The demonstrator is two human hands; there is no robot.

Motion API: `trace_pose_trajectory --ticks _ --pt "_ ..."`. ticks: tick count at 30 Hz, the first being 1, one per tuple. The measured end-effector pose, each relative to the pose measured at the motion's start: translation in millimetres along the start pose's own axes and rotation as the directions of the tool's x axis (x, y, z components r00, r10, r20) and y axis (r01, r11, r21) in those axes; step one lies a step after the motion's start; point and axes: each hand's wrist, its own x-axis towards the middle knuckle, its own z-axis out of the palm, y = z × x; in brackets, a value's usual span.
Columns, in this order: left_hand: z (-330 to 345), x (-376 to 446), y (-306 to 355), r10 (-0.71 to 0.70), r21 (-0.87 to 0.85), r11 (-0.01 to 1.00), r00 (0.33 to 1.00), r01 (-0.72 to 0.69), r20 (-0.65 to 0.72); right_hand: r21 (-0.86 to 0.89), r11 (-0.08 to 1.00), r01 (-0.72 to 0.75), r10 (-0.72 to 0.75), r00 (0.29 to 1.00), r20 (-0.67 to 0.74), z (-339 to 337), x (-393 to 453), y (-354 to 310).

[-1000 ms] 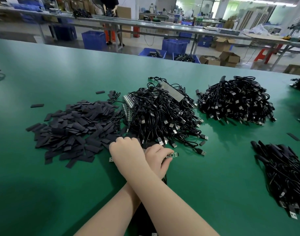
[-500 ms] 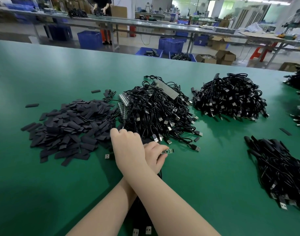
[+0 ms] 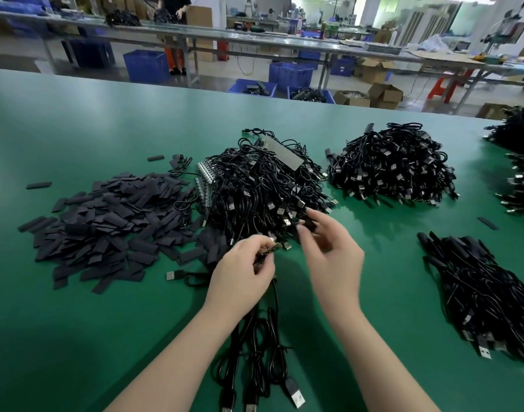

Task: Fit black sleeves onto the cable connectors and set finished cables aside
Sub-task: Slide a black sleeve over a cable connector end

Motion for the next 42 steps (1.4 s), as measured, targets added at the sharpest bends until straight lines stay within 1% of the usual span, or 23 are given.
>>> trace_pose_trajectory --ticks 3,5,6,9,14,17,20,23,25,27,29,32,35,39,42 --pt "0 -1 -3 0.023 -0.034 0.999 1.000 -0.024 -0.015 0.045 0.982 -0.183 0.184 0.983 -0.014 -13 -7 22" --pt "-1 -1 -5 0.030 -0.085 0.996 0.999 -0.028 0.026 0.094 0.950 -0.299 0.297 0.954 0.033 -14 -13 29" --pt "-2 -2 -4 0.049 -0.099 0.994 0.998 -0.045 0.043 0.116 0.936 -0.332 0.327 0.943 0.057 -14 -15 29" --pt "-1 0 -5 0.108 -0.064 0.993 0.991 -0.103 0.074 0.101 0.945 -0.310 0.297 0.947 0.123 -12 -17 28" --pt "-1 1 -7 0.116 -0.031 0.993 0.991 -0.114 0.072 0.069 0.955 -0.288 0.273 0.946 0.172 -9 -17 30" --pt "0 1 -6 0.125 -0.011 0.992 0.989 -0.124 0.084 0.100 0.949 -0.298 0.275 0.941 0.197 -9 -18 31" --pt "-2 2 -6 0.118 -0.051 0.992 0.989 -0.114 0.091 0.116 0.947 -0.300 0.275 0.942 0.192 -11 -18 32" --pt "-2 1 -7 0.121 -0.033 0.992 0.987 -0.118 0.107 0.140 0.945 -0.295 0.265 0.943 0.201 -11 -18 32" --pt "-3 1 -7 0.118 -0.052 0.992 0.987 -0.113 0.108 0.207 0.924 -0.323 0.272 0.932 0.241 -12 -19 32" --pt "-4 2 -7 0.101 -0.116 0.989 0.989 -0.088 0.111 0.284 0.885 -0.370 0.284 0.910 0.301 -13 -18 32" --pt "-7 3 -6 0.088 -0.173 0.983 0.988 -0.066 0.124 0.285 0.885 -0.369 0.270 0.904 0.331 -14 -17 31" --pt "-9 3 -3 0.091 -0.224 0.973 0.988 -0.062 0.121 0.261 0.919 -0.295 0.209 0.927 0.311 -15 -17 27" --pt "-8 3 -3 0.081 -0.221 0.974 0.988 -0.051 0.130 0.236 0.942 -0.237 0.170 0.946 0.275 -16 -17 24" --pt "-5 3 -2 0.108 -0.192 0.978 0.984 -0.080 0.139 0.231 0.944 -0.235 0.183 0.957 0.227 -17 -16 24" --pt "-5 3 -2 0.114 -0.203 0.975 0.984 -0.084 0.140 0.218 0.946 -0.239 0.187 0.954 0.234 -16 -17 24"
